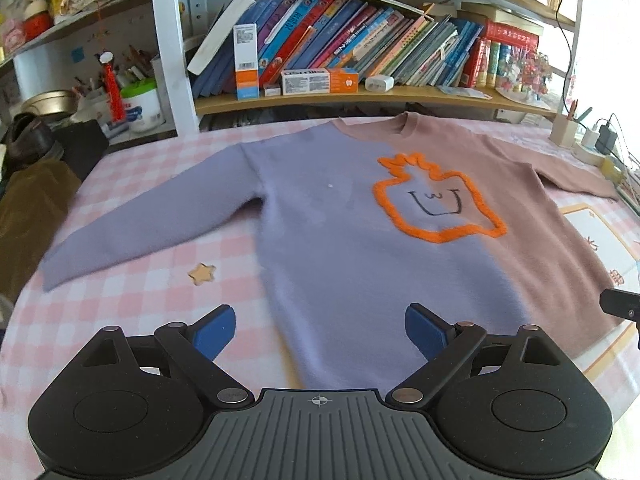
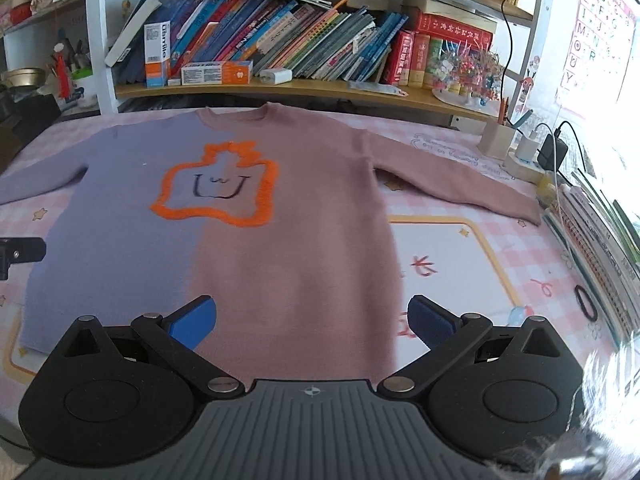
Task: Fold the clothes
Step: 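Move the left gripper to the lavender sleeve cuff and grasp it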
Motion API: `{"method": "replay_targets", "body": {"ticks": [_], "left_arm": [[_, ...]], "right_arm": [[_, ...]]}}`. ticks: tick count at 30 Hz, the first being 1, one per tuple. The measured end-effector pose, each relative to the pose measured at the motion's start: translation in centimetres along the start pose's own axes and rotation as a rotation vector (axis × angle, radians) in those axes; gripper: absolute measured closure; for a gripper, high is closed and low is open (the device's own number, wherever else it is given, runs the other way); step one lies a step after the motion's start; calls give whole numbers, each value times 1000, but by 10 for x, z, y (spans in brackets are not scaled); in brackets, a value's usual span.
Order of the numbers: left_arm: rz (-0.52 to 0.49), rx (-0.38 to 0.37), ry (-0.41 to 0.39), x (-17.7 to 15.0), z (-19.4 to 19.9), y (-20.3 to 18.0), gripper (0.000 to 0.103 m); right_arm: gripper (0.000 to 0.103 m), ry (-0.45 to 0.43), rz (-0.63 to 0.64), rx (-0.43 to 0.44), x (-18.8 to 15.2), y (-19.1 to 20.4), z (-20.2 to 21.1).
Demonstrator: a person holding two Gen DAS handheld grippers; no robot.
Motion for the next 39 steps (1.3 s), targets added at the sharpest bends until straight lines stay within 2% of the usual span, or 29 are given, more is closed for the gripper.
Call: {"method": "replay_targets", "body": {"ticks": [8, 16, 21, 27, 31, 34, 39], "left_arm": [[-35, -40, -11, 4, -10, 44, 9], [39, -14, -9, 0, -15, 93, 9], [135, 37, -7, -6, -18, 134, 9], [262, 180, -22, -24, -25, 197, 9], [367, 220, -43, -35, -28, 235, 10], [460, 216, -72, -38, -34, 256, 11], [640, 174, -107, -38, -54, 284, 25]], "right_arm": [[0, -13, -70, -73, 2, 37, -2], [0, -23, -34, -61, 18, 75, -9], [0, -44, -19, -65, 29, 88, -12], [0, -31, 11, -50, 31, 103, -17], [0, -13, 28, -54, 29, 107, -18], [0, 3, 37, -64, 26, 106, -18], [0, 25, 41, -86, 21, 100, -17]]}}
Point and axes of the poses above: each gripper's, at about its wrist camera, not at the fingertips, and z roughly against the way its jaws point, y to its left, x to its top, the point moved 10 cm from there along -z, roughly the way its jaws point, and after that the axes turned 1 degree about -z, right-handed, at the moved point
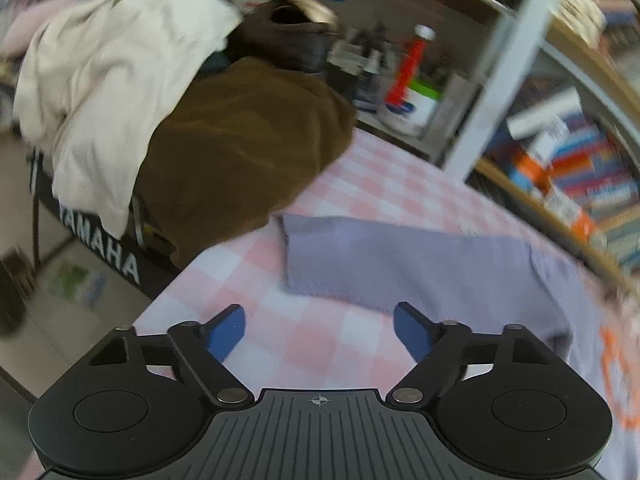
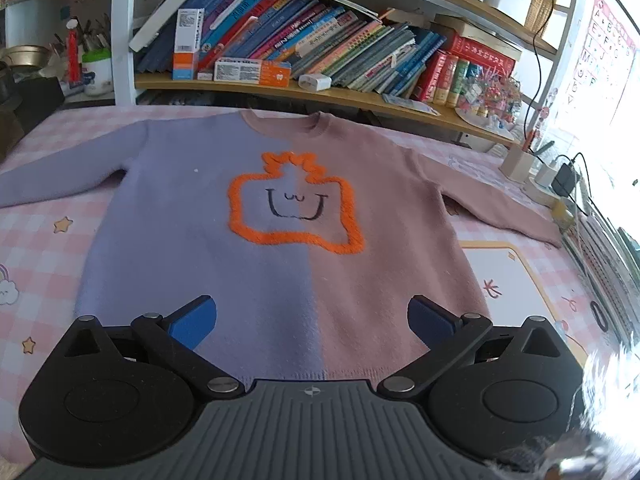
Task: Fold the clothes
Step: 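Move the left gripper to the lavender sleeve cuff and grasp it, then lift the lavender sleeve with the left gripper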
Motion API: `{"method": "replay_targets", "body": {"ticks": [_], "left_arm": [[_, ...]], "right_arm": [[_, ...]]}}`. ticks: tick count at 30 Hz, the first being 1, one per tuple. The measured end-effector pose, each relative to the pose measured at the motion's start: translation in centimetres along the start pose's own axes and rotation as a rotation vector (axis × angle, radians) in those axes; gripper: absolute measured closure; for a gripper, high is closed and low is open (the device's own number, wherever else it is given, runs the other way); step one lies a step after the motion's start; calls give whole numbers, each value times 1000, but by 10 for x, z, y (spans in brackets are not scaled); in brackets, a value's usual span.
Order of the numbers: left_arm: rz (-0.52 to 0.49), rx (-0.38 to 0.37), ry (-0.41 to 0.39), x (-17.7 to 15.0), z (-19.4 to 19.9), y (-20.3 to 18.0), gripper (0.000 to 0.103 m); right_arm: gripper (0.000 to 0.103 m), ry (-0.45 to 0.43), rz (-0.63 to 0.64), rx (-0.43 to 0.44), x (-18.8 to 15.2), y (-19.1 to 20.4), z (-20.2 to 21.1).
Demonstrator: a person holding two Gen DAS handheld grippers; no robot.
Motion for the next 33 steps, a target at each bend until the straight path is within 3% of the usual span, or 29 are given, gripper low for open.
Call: {"method": "replay_targets", "body": {"ticks": [2, 4, 10, 21, 25, 28, 30, 33], "left_arm": [[7, 13, -6, 5, -6, 2, 47], [14, 30, -8, 11, -13, 5, 61], [86, -42, 8, 20, -31, -10, 63], [200, -206, 87, 2, -44, -60, 63], [223, -159, 49, 8, -46, -51, 64], [268, -117, 32, 14, -47, -34, 79], [297, -106, 28, 16, -49, -25, 82], [325, -94, 21, 17, -51, -17, 95]], "right_arm": [[0, 7, 0, -15, -3, -3, 1], [0, 13, -1, -27, -5, -7, 2], [0, 31, -12, -63, -10, -18, 6], [0, 47, -29, -86, -16, -27, 5], [0, 45, -35, -89, -16, -29, 5], [0, 46, -44, -93, -18, -32, 5], [0, 48, -51, -96, -18, -34, 5], [0, 47, -47, -91, -18, -33, 5]]}}
Point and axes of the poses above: each gripper's, at about its wrist camera, not at the fingertips, and z roughly against the way its jaws point, y to its left, x to its top, the point moved 10 cm from there along -z, roughly the way its jaws point, and after that the axes turned 1 degree about -z, right-handed, at the moved point
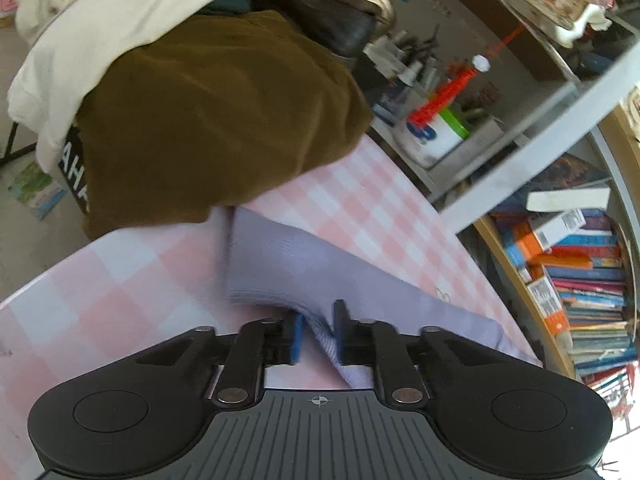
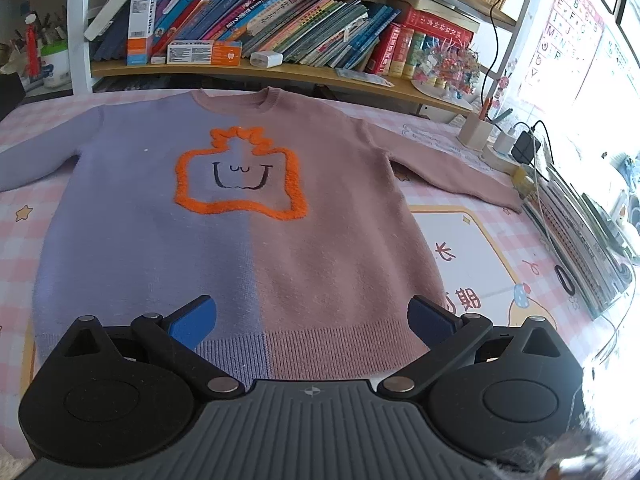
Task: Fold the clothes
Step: 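Lift the lavender sleeve with the left gripper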
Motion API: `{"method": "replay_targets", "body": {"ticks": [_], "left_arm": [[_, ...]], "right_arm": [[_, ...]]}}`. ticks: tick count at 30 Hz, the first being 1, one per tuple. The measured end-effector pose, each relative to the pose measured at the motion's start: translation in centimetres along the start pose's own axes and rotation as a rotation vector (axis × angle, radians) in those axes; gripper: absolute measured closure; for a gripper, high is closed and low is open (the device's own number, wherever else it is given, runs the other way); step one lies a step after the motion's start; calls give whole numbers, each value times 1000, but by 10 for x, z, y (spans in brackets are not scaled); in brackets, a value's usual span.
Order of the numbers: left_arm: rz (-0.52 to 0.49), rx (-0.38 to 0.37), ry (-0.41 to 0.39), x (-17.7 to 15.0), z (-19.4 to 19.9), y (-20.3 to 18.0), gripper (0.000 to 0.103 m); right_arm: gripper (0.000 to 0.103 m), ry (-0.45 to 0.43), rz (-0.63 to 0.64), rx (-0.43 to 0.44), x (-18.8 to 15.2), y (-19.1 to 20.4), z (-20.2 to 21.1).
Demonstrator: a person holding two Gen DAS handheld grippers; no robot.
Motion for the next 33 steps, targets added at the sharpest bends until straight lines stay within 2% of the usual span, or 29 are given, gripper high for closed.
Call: {"method": "replay_targets", "body": {"ticks": [1, 6, 10, 16, 21, 27, 33], "left_arm": [[7, 1, -3, 1, -1, 2, 99], [12, 0, -19, 2, -2, 2, 100], [-33, -43, -72, 8, 11, -16, 100], [-112, -102, -131, 15, 29, -57, 100], [-159, -136, -160, 7, 41, -95, 100], [-239, -181, -194, -15, 56, -152, 100], [-320, -192, -217, -41, 60, -211, 100]], "right_arm": [[0, -1, 2, 2, 0, 0, 0], [0, -8, 3, 9, 0, -1, 0], [0, -14, -3, 14, 0, -5, -1], [0, -24, -7, 36, 2, -14, -6], [0, -40, 7, 78, 10, -24, -14], [0, -48, 44, 143, 21, -42, -30], [0, -59, 78, 230, 29, -63, -46]]}}
Point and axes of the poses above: each gripper's, at about its wrist camera, not at the fingertips, and z roughly against the way its jaws point, y to its left, x to its top, the point moved 10 cm from there along -z, roughly the way its jaws point, and after that the axes turned 1 degree about -z, right-handed, at the moved point
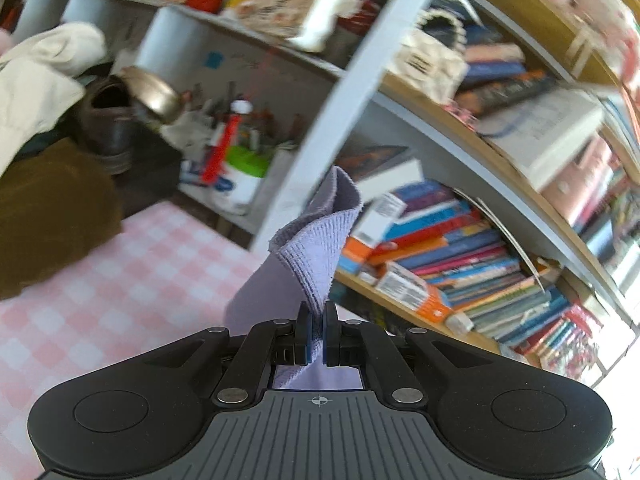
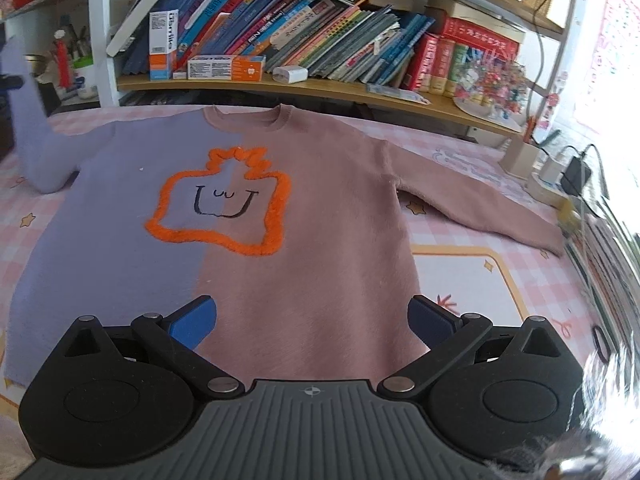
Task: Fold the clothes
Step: 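Lift the lavender sleeve with the left gripper, then lay the lavender sleeve across the sweater chest and open the left gripper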
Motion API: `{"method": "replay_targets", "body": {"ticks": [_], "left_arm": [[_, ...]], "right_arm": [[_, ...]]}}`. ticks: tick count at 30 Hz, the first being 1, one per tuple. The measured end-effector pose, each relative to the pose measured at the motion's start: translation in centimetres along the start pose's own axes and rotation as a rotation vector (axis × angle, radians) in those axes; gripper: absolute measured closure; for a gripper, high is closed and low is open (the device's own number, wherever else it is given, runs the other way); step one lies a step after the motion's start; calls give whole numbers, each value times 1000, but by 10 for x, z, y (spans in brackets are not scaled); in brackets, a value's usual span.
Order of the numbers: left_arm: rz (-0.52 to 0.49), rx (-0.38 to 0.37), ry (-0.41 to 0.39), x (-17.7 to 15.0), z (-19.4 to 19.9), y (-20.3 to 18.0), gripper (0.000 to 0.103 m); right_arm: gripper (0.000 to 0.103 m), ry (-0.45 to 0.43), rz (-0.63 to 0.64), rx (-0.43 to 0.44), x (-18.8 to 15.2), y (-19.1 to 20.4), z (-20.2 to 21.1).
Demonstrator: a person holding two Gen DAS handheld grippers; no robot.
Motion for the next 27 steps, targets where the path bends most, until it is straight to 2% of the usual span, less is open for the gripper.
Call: {"method": "replay_targets", "body": {"ticks": [10, 15, 21, 27], "left_arm": [[-140, -25, -5, -9, -37, -112, 100], [-225, -52, 24, -30, -59, -163, 100], [-315, -49, 82, -63, -88, -201, 100], [-372, -54, 152, -102, -108, -220, 100]], "right_arm": [[0, -11, 22, 154, 3, -30, -16], [0, -10, 30, 207, 1, -43, -18], [0, -4, 8, 208, -2, -65, -21], [0, 9, -17, 181, -8, -86, -24]]}}
Point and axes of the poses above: each gripper's, at about its wrist camera, not at the fingertips, and z roughly against the way its jaws point, y to its left, x to its top, the point moved 10 cm from there along -z, roughly the way its jaws point, and after that the axes turned 1 degree about -z, right-handed, at the moved point
